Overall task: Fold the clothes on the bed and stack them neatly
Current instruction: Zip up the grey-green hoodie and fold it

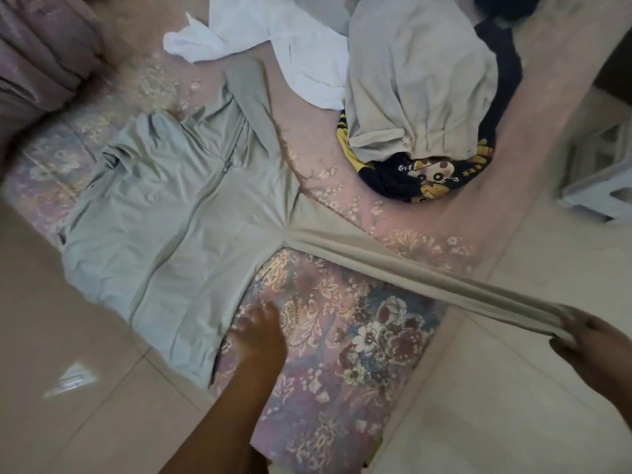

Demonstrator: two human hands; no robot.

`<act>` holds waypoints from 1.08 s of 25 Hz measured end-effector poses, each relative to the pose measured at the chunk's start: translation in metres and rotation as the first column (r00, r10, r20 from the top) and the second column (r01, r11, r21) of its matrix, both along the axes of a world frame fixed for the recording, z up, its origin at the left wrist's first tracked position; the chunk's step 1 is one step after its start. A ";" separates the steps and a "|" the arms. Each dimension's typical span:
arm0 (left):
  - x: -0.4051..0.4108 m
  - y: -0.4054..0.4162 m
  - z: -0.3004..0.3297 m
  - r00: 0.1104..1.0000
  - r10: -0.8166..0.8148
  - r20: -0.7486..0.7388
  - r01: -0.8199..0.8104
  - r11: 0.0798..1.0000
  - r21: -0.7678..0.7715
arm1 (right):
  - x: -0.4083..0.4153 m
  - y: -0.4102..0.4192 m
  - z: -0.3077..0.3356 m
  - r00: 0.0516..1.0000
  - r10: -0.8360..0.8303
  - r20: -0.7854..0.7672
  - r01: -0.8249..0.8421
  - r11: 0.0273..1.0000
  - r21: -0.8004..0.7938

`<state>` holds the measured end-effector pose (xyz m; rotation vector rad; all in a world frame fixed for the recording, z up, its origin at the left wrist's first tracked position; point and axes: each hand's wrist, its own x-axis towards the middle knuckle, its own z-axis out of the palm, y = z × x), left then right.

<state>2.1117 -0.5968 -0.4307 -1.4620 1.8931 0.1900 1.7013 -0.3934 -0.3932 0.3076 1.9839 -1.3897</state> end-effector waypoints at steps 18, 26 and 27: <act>-0.196 0.091 0.051 -0.438 0.847 0.301 -0.068 -0.365 0.929 | 0.107 -0.014 0.061 0.959 -0.128 0.251 0.203 0.932 -0.300; 0.016 -0.056 0.123 -0.185 0.941 -0.284 -0.065 0.277 0.959 | 0.344 -0.198 0.151 0.937 0.343 0.064 -0.277 0.843 -0.461; 0.058 -0.089 0.124 -0.267 0.927 -0.265 -0.069 0.256 0.964 | 0.382 -0.226 0.157 0.912 0.409 0.027 -0.348 0.809 -0.473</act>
